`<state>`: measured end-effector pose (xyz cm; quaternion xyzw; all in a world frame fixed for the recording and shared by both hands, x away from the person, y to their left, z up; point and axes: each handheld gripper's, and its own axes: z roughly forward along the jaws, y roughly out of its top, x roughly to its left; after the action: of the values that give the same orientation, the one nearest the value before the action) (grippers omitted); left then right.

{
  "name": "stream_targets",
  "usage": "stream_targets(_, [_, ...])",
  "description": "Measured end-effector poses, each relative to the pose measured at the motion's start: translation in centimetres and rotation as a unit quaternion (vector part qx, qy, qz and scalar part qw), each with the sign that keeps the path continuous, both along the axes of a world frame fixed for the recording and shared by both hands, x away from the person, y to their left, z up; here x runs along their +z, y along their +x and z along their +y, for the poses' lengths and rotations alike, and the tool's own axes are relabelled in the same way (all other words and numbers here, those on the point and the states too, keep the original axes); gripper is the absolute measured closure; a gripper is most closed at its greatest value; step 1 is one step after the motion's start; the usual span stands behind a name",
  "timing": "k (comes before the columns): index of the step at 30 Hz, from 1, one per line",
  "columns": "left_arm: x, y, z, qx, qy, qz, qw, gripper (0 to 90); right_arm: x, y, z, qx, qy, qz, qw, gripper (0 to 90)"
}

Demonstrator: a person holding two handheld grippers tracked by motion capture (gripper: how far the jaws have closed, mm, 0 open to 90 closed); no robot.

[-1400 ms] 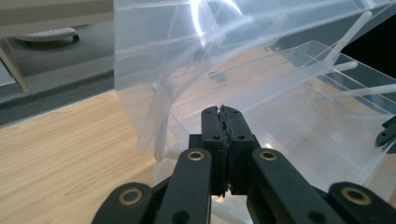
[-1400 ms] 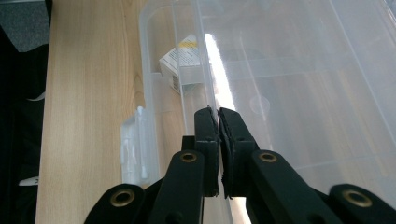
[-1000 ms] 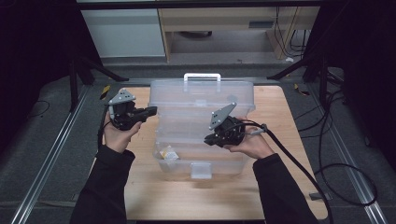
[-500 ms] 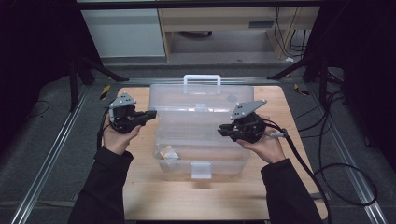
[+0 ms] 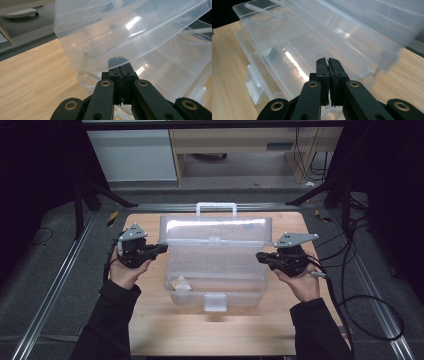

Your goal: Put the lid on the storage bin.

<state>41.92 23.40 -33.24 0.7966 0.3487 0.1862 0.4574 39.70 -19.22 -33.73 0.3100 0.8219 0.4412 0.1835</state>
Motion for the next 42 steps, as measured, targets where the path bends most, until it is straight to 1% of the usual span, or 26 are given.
stream_targets(4, [-0.4,-0.4,0.0,-0.004,0.012,0.003,0.9999,89.1,-0.7,0.0,-1.1,-0.020,0.010,0.007,0.9997,87.5])
stream_targets(9, [-0.9,-0.9,-0.1,-0.009,0.023,0.007,0.9997,89.1,-1.4,-0.1,-1.9,-0.029,0.021,0.013,0.9993,88.2])
stream_targets(11, [-1.1,-1.0,-0.2,-0.010,0.028,0.009,0.9995,89.0,-1.5,-0.1,-2.0,-0.035,0.020,0.014,0.9991,88.3])
stream_targets(13, [-1.3,-1.1,-0.2,-0.012,0.031,0.011,0.9994,88.8,-1.5,-0.2,-2.1,-0.035,0.025,0.013,0.9990,88.5])
stream_targets(16, [-1.5,-1.1,-0.2,-0.012,0.035,0.017,0.9992,88.2,-1.6,-0.3,-2.2,-0.035,0.024,0.016,0.9990,88.7])
stream_targets(21, [-2.0,-1.2,0.0,-0.011,0.040,0.020,0.9989,88.2,-2.0,-0.3,-2.4,-0.034,0.023,0.023,0.9989,88.5])
stream_targets(26, [-2.2,-1.3,0.4,-0.008,0.042,0.028,0.9987,88.0,-2.4,-0.7,-2.9,-0.039,0.027,0.023,0.9986,88.1])
stream_targets(28, [-2.4,-1.3,0.6,-0.004,0.047,0.030,0.9984,87.8,-2.5,-0.9,-3.1,-0.040,0.030,0.022,0.9985,88.0])
stream_targets(29, [-2.4,-1.3,0.7,-0.003,0.048,0.032,0.9983,87.8,-2.6,-0.9,-3.2,-0.040,0.032,0.026,0.9984,87.9])
stream_targets(36, [-3.1,-1.4,0.8,-0.002,0.053,0.040,0.9978,87.0,-3.2,-1.0,-3.2,-0.038,0.026,0.033,0.9984,87.6])
stream_targets(38, [-3.4,-1.5,0.9,0.000,0.054,0.044,0.9975,86.8,-3.4,-1.0,-3.2,-0.035,0.021,0.035,0.9986,87.2])
stream_targets(42, [-3.7,-1.6,1.1,0.004,0.056,0.046,0.9974,87.8,-3.8,-1.0,-3.2,-0.035,0.014,0.039,0.9986,87.1])
